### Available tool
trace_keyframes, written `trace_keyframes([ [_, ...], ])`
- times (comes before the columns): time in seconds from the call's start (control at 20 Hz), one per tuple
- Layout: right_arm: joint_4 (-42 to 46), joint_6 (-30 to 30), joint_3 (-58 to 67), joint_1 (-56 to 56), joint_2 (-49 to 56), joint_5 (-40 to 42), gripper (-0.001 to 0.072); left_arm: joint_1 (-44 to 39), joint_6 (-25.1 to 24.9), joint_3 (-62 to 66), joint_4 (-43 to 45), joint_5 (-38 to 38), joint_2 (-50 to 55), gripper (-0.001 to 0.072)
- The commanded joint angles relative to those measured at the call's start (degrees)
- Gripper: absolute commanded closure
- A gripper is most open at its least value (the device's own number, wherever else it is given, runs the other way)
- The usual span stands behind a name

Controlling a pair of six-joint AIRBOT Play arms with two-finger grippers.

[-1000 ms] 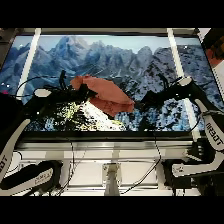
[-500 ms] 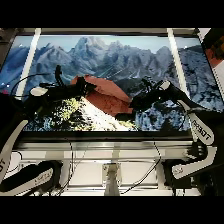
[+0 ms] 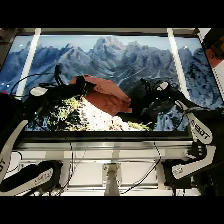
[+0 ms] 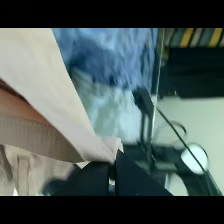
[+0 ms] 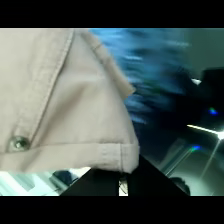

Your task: Fold the clothes and pants, and hang the long-sleeved shirts on hangers.

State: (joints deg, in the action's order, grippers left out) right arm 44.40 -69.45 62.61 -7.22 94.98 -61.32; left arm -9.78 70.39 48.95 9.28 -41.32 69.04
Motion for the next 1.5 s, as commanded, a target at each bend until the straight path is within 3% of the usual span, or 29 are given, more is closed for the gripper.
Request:
trace_keyframes([
  [0.0,3.8,-3.2,2.1,1.7,-3.2,-4.8,0.0698,0.0,-4.3,1.4,-1.2,5.6,0.0,0.0697],
  [0.2,8.0,-8.3,14.6,1.9,-6.0,-1.4,0.0698,-0.5,-4.9,11.5,-1.2,5.7,2.6,0.0698],
  [0.35,8.0,-9.7,23.8,-0.5,-6.0,15.4,0.0699,-0.5,-4.9,25.4,-1.2,5.5,9.6,0.0699],
  [0.5,8.6,-7.5,31.6,-2.2,-5.4,35.0,0.0698,0.0,-4.3,42.4,-1.6,4.4,18.9,0.0699],
  [0.65,9.6,-7.4,39.3,-1.6,-4.4,39.9,0.0698,0.0,-3.1,59.5,-3.3,1.7,26.6,0.07],
  [0.75,12.1,-7.4,43.8,-0.9,-4.0,37.6,0.0697,0.4,-3.0,67.1,-2.7,-0.7,29.4,0.07],
  [0.9,14.8,-7.4,46.7,0.0,-4.0,28.0,0.0697,0.9,-2.6,68.0,6.0,-9.3,29.6,0.0699],
  [1.15,22.5,-8.0,46.1,4.1,-3.9,-3.8,0.0699,-0.9,2.6,62.6,35.9,-32.0,29.6,0.0701],
  [1.3,23.9,-9.2,39.6,6.3,-4.6,-16.9,0.07,-4.4,4.6,52.9,45.8,-34.3,28.2,0.0702],
  [1.45,25.3,-9.9,23.7,6.1,-9.7,-17.2,0.07,-7.6,4.6,37.2,49.0,-30.8,22.3,0.0702],
])
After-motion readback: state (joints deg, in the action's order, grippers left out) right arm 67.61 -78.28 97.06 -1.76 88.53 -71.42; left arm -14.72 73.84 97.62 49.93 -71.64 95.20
